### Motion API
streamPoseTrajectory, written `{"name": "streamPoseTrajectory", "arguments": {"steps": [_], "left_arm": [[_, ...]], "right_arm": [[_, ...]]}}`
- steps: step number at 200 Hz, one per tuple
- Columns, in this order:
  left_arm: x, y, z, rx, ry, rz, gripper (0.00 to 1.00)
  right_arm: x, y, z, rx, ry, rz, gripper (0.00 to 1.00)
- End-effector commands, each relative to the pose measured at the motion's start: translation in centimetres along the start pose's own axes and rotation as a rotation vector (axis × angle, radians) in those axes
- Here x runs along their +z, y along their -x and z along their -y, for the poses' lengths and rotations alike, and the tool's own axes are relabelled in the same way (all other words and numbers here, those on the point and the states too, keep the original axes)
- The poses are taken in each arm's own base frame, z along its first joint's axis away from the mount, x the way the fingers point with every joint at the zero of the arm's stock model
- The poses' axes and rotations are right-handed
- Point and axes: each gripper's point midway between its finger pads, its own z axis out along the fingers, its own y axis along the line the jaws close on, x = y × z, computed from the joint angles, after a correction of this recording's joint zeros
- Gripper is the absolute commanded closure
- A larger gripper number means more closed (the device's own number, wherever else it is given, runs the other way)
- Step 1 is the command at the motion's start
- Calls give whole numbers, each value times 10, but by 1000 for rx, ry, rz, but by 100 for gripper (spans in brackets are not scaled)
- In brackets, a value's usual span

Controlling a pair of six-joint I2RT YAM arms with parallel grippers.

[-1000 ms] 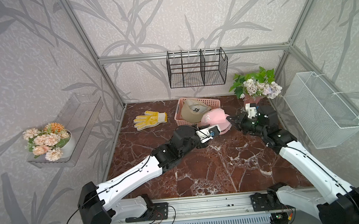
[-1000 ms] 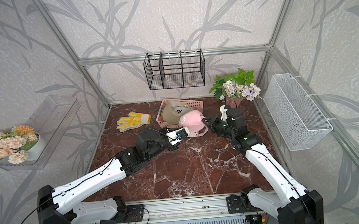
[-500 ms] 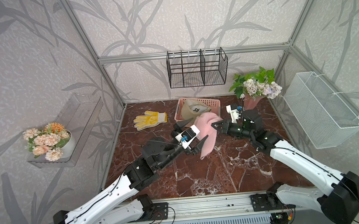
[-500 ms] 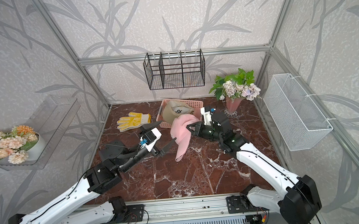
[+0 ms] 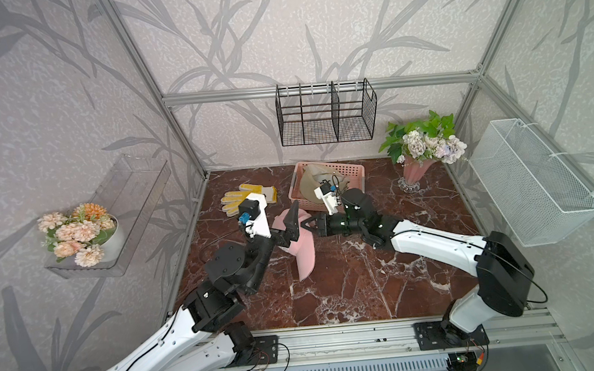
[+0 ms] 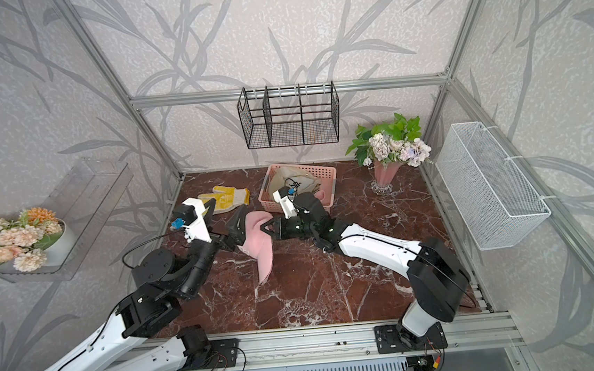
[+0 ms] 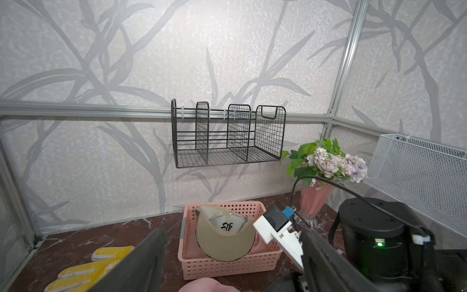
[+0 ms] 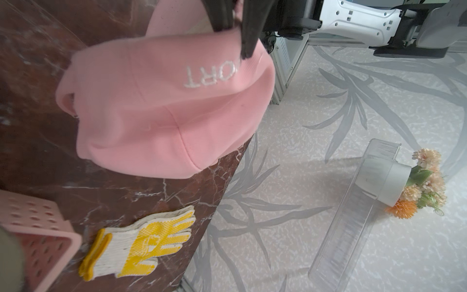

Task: Turn the baseball cap inside out
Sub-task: Place the baseball cap at the center of the board.

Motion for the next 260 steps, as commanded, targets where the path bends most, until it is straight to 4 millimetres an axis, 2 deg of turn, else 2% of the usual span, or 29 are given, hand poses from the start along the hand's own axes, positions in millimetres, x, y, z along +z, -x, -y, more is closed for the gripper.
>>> {"name": "streamPoseTrajectory", "arguments": {"steps": [1,22,39,43,62,109,137,170,216,260], "left_arm": [[-7,4,-18,-60,76,19,14],[-8,0,-20,-43,83,-9,14],[-8,-4,-19,-40,78,-23,15],[-8,-6,-19,-38,79,-27,15],[-7,-9,-19,-39,79,-38,16],[1,-20,-13,-27,68,-70,16],[8,-28,-7,-20,48,-97,16],[15,-34,-3,-24,32,-117,16],[22,-44,-2,-49,14,-144,16],[29,-51,-3,-77,-1,-168,16]], "right_arm": [[26,14,-30,-99,107,30,100],[56,7,-31,-107,134,0,100],[72,3,-20,-101,130,-8,100],[79,-11,-26,-105,146,-32,100],[88,-22,-11,-92,132,-42,100],[80,-49,28,-77,77,-44,100],[66,-63,52,-56,29,-26,91],[57,-84,74,-42,-26,-53,86],[64,-95,95,-31,-99,-71,77],[79,-100,103,-48,-177,-49,72]]}}
